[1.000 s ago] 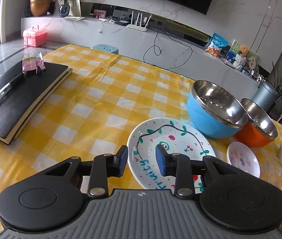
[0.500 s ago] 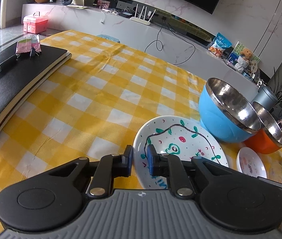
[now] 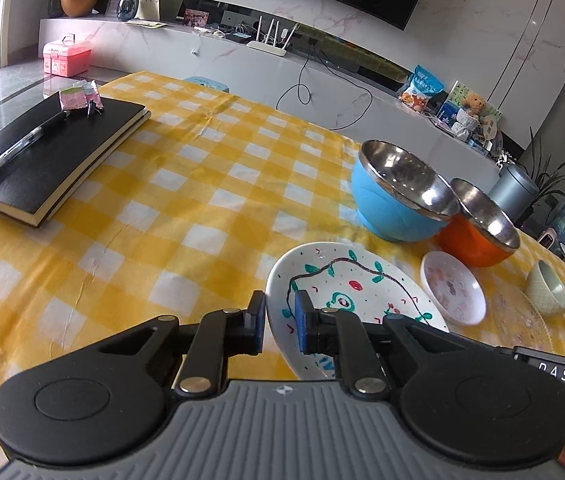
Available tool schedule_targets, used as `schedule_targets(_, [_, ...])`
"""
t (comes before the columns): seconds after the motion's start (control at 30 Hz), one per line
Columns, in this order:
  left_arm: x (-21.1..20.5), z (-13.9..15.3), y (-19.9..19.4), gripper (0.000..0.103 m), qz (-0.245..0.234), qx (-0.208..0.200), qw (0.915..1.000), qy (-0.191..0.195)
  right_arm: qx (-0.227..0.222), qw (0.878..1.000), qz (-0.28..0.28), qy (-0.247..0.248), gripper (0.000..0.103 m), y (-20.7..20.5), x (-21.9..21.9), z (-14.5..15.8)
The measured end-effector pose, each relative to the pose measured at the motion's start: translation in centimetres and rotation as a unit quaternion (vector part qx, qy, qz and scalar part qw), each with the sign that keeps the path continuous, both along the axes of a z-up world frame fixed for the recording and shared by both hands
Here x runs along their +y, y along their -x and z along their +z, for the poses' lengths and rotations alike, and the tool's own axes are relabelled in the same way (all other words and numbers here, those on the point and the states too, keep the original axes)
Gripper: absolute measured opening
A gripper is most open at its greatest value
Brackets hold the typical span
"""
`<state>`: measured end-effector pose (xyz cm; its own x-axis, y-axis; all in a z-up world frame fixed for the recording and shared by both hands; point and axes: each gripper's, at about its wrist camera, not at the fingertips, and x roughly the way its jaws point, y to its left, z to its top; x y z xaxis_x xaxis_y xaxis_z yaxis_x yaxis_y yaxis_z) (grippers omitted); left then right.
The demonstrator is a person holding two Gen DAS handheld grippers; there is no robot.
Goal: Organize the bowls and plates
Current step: 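Slide the painted plate across the tablecloth and open the left gripper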
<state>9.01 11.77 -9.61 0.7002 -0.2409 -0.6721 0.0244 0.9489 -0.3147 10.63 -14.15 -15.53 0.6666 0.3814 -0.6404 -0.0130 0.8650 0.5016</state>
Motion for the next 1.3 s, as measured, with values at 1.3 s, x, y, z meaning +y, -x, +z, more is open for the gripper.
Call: schedule_targets(1.3, [-3.8,0.3,7.7,0.044,-0.015,0.000,0.9984,-0.055,-0.020,0.999,-0.004,0.040,0.031,8.4,-3.9,-0.2])
